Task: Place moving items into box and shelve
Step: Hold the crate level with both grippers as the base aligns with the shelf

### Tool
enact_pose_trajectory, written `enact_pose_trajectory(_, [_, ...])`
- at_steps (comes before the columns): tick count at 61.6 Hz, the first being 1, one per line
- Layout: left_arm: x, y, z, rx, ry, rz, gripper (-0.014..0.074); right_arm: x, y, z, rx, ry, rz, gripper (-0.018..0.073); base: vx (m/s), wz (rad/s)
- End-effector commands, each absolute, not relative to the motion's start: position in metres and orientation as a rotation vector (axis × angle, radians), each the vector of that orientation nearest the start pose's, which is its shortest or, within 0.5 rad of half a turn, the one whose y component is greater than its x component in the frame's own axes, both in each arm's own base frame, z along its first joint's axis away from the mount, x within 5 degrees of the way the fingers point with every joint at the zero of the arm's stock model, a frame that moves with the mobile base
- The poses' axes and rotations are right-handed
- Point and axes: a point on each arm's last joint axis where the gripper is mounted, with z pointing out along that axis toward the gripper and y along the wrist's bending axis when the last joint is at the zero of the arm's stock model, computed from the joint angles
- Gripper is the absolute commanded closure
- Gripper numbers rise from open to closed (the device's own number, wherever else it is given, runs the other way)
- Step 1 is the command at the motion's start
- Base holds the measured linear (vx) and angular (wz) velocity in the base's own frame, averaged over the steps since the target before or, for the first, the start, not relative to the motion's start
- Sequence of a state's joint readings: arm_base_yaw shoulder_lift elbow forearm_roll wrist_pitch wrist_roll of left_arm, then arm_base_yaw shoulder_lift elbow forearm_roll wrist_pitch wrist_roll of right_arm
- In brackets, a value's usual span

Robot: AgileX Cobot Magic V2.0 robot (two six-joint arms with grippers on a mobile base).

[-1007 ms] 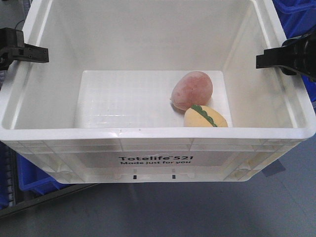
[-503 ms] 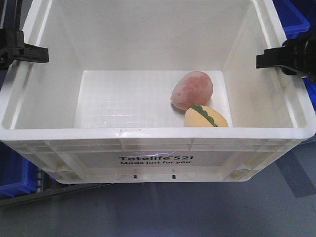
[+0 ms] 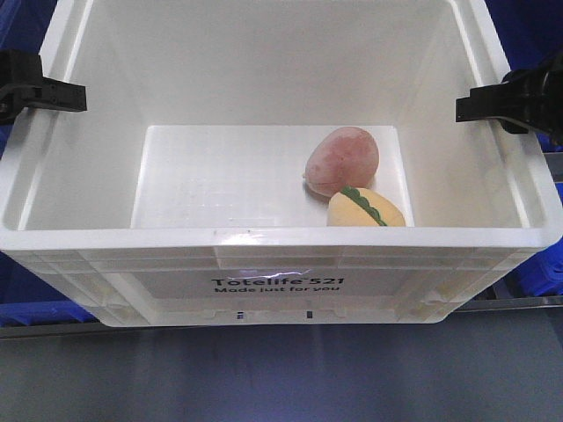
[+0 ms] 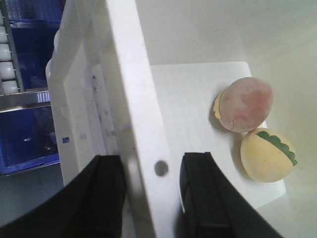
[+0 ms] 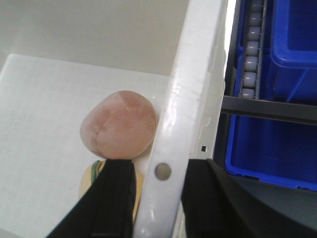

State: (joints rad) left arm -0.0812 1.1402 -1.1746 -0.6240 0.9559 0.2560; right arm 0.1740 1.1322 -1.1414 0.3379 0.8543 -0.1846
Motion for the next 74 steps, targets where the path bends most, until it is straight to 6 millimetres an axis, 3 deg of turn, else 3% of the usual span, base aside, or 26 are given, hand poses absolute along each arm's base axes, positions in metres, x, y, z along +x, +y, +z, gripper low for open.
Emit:
enact_pose_trajectory(1, [0.2118,-0.0699,0.4272,0.143,2.084,-0.847,0.0594,0.214,0.07,0.4158,-0.25,2.088,0.534,0.0565,0.02,0.25])
enact_pose_trajectory(74, [0.2118,-0.0699,0.4272,0.143,2.084,-0.847,0.0594,0.214,0.07,0.4158,-0.25,2.088,0.534,0.0565,0.05,0.1])
